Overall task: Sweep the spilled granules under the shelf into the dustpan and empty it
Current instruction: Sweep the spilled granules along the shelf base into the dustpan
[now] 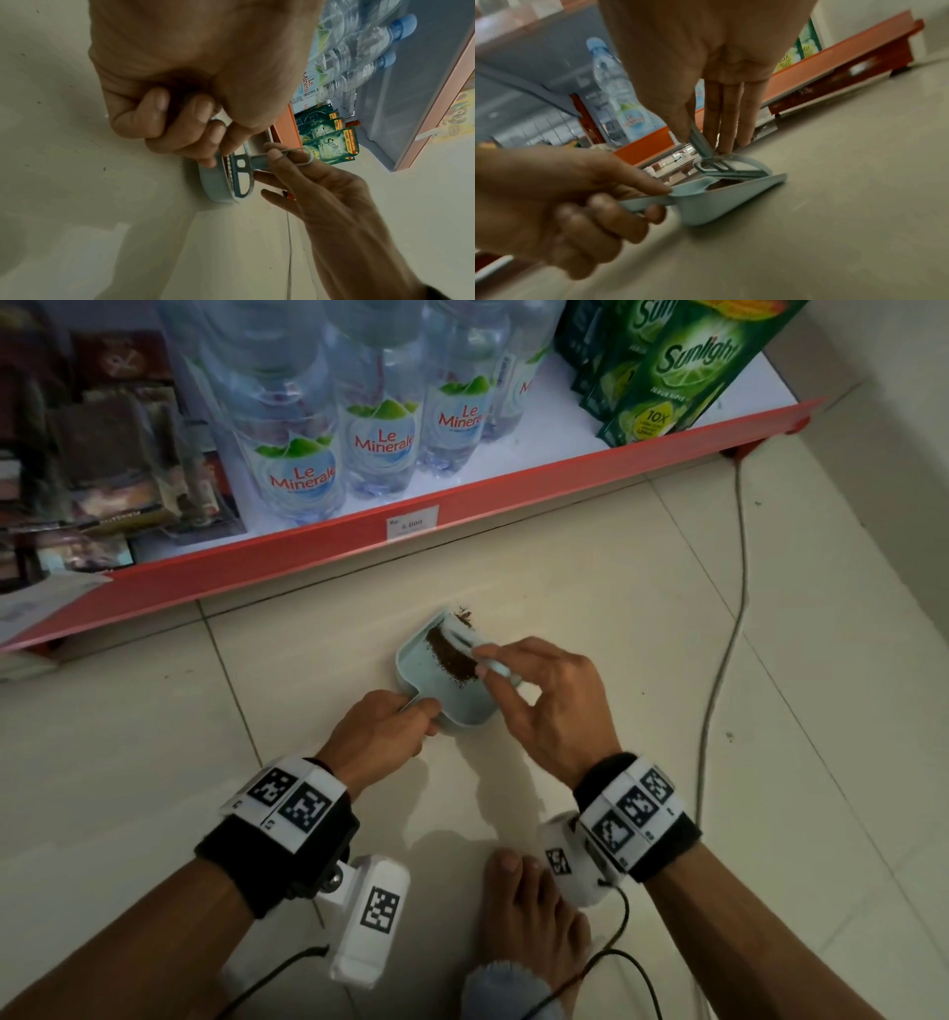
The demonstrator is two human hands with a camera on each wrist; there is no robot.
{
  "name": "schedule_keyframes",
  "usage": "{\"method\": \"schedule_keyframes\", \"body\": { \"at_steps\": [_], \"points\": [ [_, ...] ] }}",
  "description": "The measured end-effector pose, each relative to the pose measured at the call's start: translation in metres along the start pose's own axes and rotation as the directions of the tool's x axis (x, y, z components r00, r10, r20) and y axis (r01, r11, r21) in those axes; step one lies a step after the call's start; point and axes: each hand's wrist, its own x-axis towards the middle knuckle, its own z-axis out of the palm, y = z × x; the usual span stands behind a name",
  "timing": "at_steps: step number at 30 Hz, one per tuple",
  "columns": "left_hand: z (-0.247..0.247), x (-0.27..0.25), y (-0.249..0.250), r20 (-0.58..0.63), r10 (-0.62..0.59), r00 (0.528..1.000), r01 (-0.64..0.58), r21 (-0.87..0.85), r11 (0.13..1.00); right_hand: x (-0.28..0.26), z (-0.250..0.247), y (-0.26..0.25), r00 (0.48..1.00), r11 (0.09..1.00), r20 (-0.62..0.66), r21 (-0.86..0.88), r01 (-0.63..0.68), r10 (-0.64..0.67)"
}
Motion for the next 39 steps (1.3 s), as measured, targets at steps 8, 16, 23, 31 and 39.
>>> {"method": "schedule_keyframes", "body": {
  "at_steps": [8,16,23,31,39],
  "points": [
    [-0.002,0.000,-0.006,0.012,0.005,1.000,-0.004,-0.012,1.000,-0.004,-0.004,0.003,0.981,0.998,-0.192,-0.064,0.019,-0.031],
    [-0.003,0.001,-0.006,0.014,0.029,0.999,-0.029,-0.020,0.999,-0.024,0.008,-0.008,0.996,0.996,0.039,0.030,0.081,-0.082],
    [-0.011,-0.007,-0.020,-0.018,0.081,0.997,-0.082,-0.080,0.993,0.004,-0.018,0.007,0.957,0.985,-0.247,0.035,0.167,-0.153],
    [-0.026,-0.027,-0.052,-0.043,0.092,0.995,-0.098,-0.141,0.985,0.076,-0.015,0.050,0.991,0.997,-0.130,-0.077,-0.002,-0.008],
    [-0.038,-0.042,-0.070,-0.068,0.075,0.995,-0.087,-0.196,0.977,0.039,-0.041,0.039,0.911,0.947,0.317,-0.096,0.306,-0.263]
  ]
}}
